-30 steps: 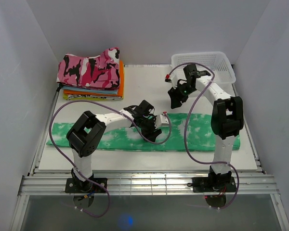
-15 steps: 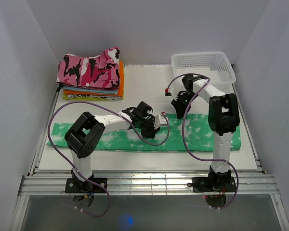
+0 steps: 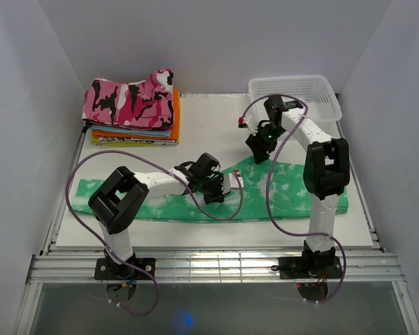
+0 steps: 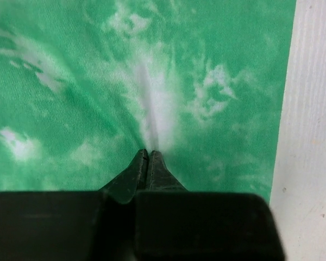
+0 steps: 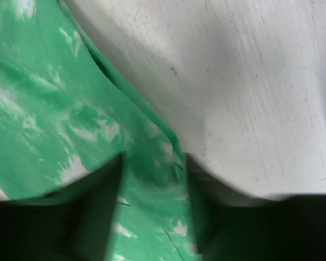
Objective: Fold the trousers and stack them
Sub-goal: Fold the trousers
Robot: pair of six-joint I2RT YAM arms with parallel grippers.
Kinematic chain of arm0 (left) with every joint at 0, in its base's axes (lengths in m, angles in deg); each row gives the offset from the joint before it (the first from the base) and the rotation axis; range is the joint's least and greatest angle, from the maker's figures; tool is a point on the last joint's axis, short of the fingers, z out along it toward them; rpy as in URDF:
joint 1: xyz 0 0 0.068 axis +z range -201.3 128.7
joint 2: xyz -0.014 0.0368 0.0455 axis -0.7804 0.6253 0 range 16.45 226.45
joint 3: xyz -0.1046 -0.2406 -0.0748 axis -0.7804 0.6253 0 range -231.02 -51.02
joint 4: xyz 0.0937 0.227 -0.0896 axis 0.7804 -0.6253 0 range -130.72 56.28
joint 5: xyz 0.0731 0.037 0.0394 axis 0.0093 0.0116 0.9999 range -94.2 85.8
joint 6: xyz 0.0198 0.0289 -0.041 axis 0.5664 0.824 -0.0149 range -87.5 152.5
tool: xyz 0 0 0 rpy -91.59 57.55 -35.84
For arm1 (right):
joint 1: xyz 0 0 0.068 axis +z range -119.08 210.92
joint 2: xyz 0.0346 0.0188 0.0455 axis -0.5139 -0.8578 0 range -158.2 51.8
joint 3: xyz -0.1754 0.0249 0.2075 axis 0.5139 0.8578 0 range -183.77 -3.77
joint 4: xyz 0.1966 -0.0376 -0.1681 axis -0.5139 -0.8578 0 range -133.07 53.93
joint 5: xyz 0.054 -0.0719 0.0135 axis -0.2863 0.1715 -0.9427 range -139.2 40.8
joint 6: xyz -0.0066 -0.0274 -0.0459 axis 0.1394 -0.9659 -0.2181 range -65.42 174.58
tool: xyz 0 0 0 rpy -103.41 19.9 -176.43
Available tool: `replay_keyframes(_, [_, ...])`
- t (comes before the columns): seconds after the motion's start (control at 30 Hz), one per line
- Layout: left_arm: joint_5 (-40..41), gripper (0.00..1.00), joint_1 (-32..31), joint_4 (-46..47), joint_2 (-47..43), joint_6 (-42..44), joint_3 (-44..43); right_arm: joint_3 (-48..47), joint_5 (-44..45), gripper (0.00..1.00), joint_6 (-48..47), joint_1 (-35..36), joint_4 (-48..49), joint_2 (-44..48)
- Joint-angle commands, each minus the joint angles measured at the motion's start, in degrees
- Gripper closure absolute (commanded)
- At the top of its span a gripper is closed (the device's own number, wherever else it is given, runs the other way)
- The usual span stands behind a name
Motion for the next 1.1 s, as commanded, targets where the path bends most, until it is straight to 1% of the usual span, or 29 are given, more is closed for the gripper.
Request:
replay_keyframes(0.0, [-1.3, 0.88, -2.3, -15.1, 3.2, -1.1, 4.3, -0.9, 2.7, 0.03, -1.2, -0.1, 0.7, 3.8])
replay_keyframes(0.03, [-1.5, 0.83, -2.3, -15.2, 2.4, -1.8, 3.7, 0.2, 3.9, 0.10, -1.0, -0.2, 0.8, 4.6])
replay_keyframes(0.07, [-1.6, 0.78, -2.2, -15.4, 1.9, -2.6, 2.2, 1.5, 4.4, 0.10, -0.7, -0.3, 1.4, 7.0])
replay_keyframes(0.1, [-1.7, 0.70, -2.3, -15.3, 1.4, -4.7, 1.4, 4.0, 4.7, 0.08, -0.7, -0.6, 1.7, 8.3])
replay_keyframes(0.17, [-2.2, 0.65, -1.9, -15.5, -0.5, -7.1, -1.6, 6.2, 5.2, 0.03, 1.0, -2.1, 2.4, 12.4])
replay_keyframes(0.2, [-2.8, 0.63, -1.7, -15.5, -1.4, -9.5, -2.6, 7.9, 4.9, 0.03, 1.6, -2.8, 2.4, 13.9])
replay_keyframes(0.23, [-3.0, 0.58, -1.1, -15.3, -2.3, -11.1, -3.5, 8.7, 3.0, 0.07, 2.5, -3.7, 2.1, 15.2])
replay_keyframes(0.27, [-2.8, 0.56, -0.8, -14.3, -4.3, -12.9, -5.0, 9.5, 0.9, 0.11, 2.2, -5.6, 1.4, 18.5])
replay_keyframes(0.3, [-2.5, 0.53, -0.1, -13.9, -5.2, -17.4, -5.8, 11.9, -1.2, 0.20, 1.3, -6.6, 0.0, 20.3])
replay_keyframes(0.33, [-3.0, 0.48, 1.8, -13.4, -6.2, -19.7, -6.6, 13.8, -3.1, 0.25, -0.5, -7.2, 0.0, 24.5])
replay_keyframes(0.37, [-3.4, 0.46, 2.9, -11.8, -6.9, -22.2, -7.3, 15.8, -3.6, 0.28, -1.8, -7.7, 0.0, 26.5])
replay_keyframes(0.4, [-4.8, 0.44, 5.9, -10.7, -8.3, -27.2, -8.6, 20.8, -4.0, 0.32, -3.7, -7.7, -0.1, 28.8])
replay_keyframes(0.43, [-5.6, 0.40, 7.5, -9.5, -8.8, -29.5, -9.3, 23.8, -4.5, 0.34, -5.6, -7.8, 0.3, 31.1])
replay_keyframes(0.47, [-6.1, 0.33, 8.8, -7.7, -8.7, -31.3, -10.3, 27.0, -4.8, 0.35, -9.2, -7.9, 0.9, 35.6])
replay_keyframes(0.5, [-6.1, 0.30, 10.5, -7.4, -7.3, -32.6, -13.7, 30.4, -5.2, 0.37, -10.9, -7.9, 1.6, 37.9])
replay_keyframes(0.53, [-6.5, 0.29, 10.9, -7.4, -5.8, -33.0, -16.4, 36.6, -5.3, 0.37, -11.7, -7.8, 4.1, 41.8])
replay_keyframes(0.57, [-6.8, 0.29, 11.0, -8.8, -3.8, -33.0, -19.4, 39.1, -5.1, 0.38, -12.4, -7.4, 5.2, 43.2])
replay_keyframes(0.6, [-7.4, 0.29, 11.1, -9.8, 1.1, -33.0, -26.5, 41.3, -4.4, 0.44, -13.0, -7.0, 6.5, 44.3])
replay_keyframes(0.63, [-8.0, 0.29, 11.2, -10.9, 3.7, -33.0, -30.2, 43.4, -2.4, 0.46, -12.6, -6.8, 9.6, 45.1])
replay_keyframes(0.67, [-9.5, 0.29, 11.2, -12.0, 6.3, -36.1, -33.6, 46.4, -0.9, 0.47, -11.9, -6.5, 11.2, 44.9])
replay_keyframes(0.7, [-10.5, 0.29, 11.3, -12.4, 11.4, -37.2, -39.8, 47.3, -0.1, 0.49, -10.5, -6.5, 12.5, 44.5])
replay_keyframes(0.77, [-13.6, 0.29, 11.3, -12.6, 16.1, -40.4, -45.2, 48.8, 2.7, 0.52, -9.5, -6.7, 14.6, 42.8])
replay_keyframes(0.8, [-14.9, 0.29, 11.3, -12.5, 20.7, -41.5, -47.7, 49.0, 3.0, 0.53, -8.3, -6.7, 14.7, 42.2])
replay_keyframes(0.83, [-16.2, 0.29, 11.3, -12.9, 22.9, -42.7, -52.6, 49.1, 3.0, 0.53, -7.7, -6.8, 14.6, 41.5])
replay_keyframes(0.87, [-18.8, 0.29, 11.3, -12.9, 24.9, -44.9, -54.5, 49.7, 3.0, 0.55, -7.3, -6.8, 14.7, 41.2])
replay_keyframes(0.93, [-20.4, 0.29, 11.2, -12.1, 28.6, -46.0, -56.8, 51.0, 3.6, 0.56, -6.2, -6.8, 14.7, 39.7])
replay_keyframes(1.0, [-22.1, 0.29, 10.7, -10.0, 29.9, -46.2, -56.7, 51.4, 4.6, 0.59, -4.4, -7.2, 12.6, 37.3])
replay_keyframes(1.07, [-23.3, 0.30, 10.5, -8.9, 31.4, -45.9, -56.8, 49.8, 2.3, 0.60, -1.5, -9.8, 10.7, 33.7])
